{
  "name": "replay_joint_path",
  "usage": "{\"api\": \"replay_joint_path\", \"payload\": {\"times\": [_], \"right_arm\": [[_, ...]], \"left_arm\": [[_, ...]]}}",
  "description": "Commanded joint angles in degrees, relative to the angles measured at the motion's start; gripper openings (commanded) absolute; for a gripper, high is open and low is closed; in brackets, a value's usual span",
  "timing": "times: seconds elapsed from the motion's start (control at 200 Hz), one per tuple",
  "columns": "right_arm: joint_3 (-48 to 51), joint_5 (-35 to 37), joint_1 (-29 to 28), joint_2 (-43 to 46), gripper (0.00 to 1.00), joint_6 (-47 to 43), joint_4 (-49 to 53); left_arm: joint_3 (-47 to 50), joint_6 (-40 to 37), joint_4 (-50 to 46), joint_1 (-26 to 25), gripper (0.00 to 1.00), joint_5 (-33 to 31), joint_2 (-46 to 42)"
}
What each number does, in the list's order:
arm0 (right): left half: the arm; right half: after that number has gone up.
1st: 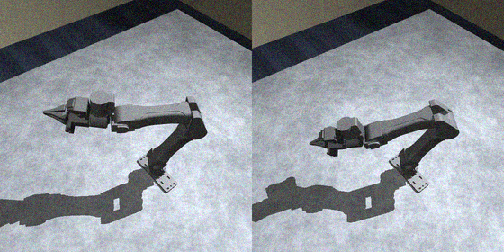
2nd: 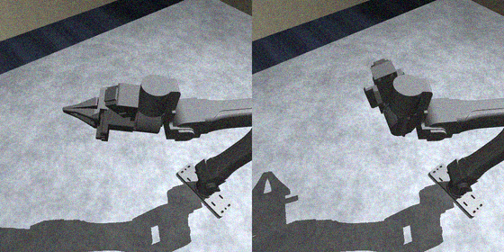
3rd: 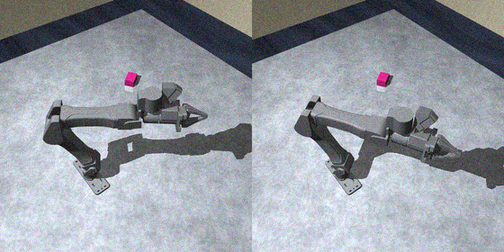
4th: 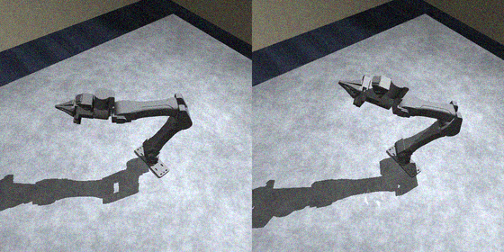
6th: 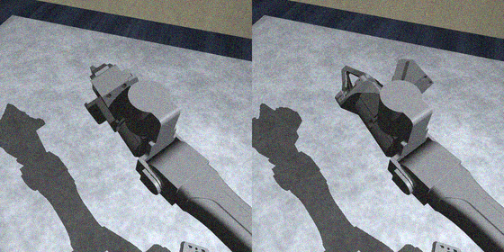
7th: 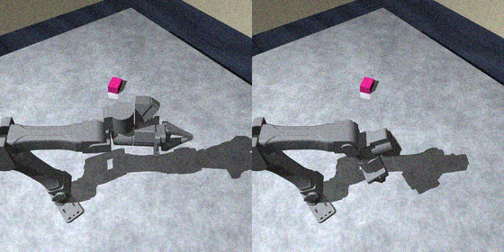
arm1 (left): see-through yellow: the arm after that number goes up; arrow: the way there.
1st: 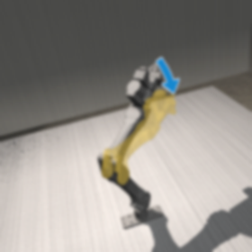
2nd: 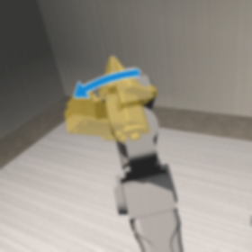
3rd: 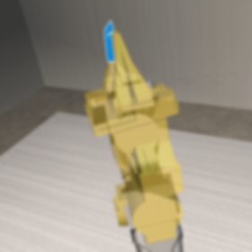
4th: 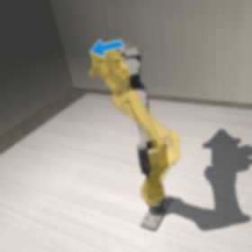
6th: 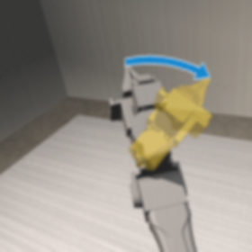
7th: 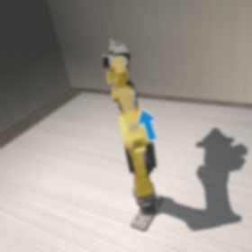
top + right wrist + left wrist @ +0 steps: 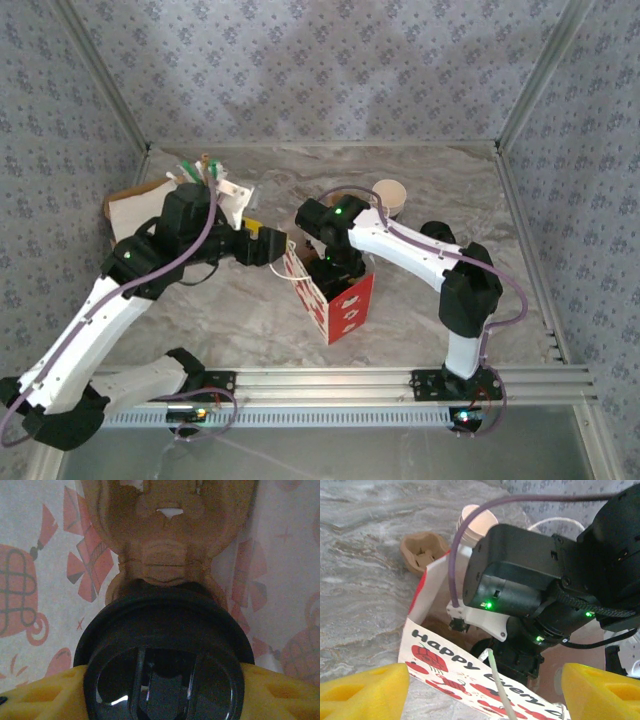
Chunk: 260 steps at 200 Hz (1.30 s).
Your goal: Pack the takeout coffee
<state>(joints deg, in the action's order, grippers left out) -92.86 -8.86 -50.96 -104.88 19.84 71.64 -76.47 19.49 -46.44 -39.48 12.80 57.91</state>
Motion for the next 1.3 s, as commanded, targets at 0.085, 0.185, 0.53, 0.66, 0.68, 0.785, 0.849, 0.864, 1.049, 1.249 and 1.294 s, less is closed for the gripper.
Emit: {"api": "replay_joint_path", "payload": {"times": [0.085, 0.185, 0.53, 0.66, 0.68, 0.785, 0.849, 0.864, 1.049, 1.249, 1.294], "right_arm": [[4.3, -1.3, -0.2, -5.2, 0.64, -0.6, -2.4], [4.5, -1.5, -0.1, -5.6, 0.64, -0.7, -2.8], [4.6, -1.9, -0.1, -6.3, 0.64, -0.8, -3.4], [4.7, -2.0, 0.0, -6.5, 0.64, -0.9, -3.6], [4.7, -2.0, 0.1, -6.5, 0.64, -0.9, -3.6], [4.7, -2.0, 0.0, -6.5, 0.64, -0.9, -3.7], [4.7, -1.9, 0.0, -6.5, 0.64, -0.9, -3.7], [4.8, -1.9, 0.0, -6.5, 0.64, -0.9, -3.7], [5.4, -2.0, 0.1, -6.3, 0.64, -0.8, -4.2], [6.0, -2.5, 0.2, -6.8, 0.64, -0.8, -5.0], [6.0, -2.5, 0.2, -6.7, 0.64, -0.8, -5.0]], "left_arm": [[-2.8, -2.3, -2.3, -1.9, 0.80, -0.7, 0.4], [-2.6, -2.3, -2.0, -2.1, 0.80, -1.1, 0.4], [-1.2, -2.0, -0.8, -2.2, 0.80, -1.4, 0.0], [-1.1, -2.1, -0.7, -2.2, 0.80, -1.6, -0.1], [-1.0, -2.1, -0.7, -2.1, 0.80, -1.6, -0.2], [-0.7, -2.0, -0.4, -2.2, 0.80, -1.7, -0.3], [-0.5, -1.9, -0.3, -2.2, 0.80, -1.7, -0.3], [-0.5, -2.0, -0.2, -2.2, 0.80, -1.8, -0.3], [0.0, -1.7, 0.1, -2.2, 0.80, -1.9, -0.5], [0.3, -1.5, 0.3, -2.2, 0.81, -2.1, -0.6], [0.3, -1.6, 0.4, -2.2, 0.81, -2.1, -0.6]]}}
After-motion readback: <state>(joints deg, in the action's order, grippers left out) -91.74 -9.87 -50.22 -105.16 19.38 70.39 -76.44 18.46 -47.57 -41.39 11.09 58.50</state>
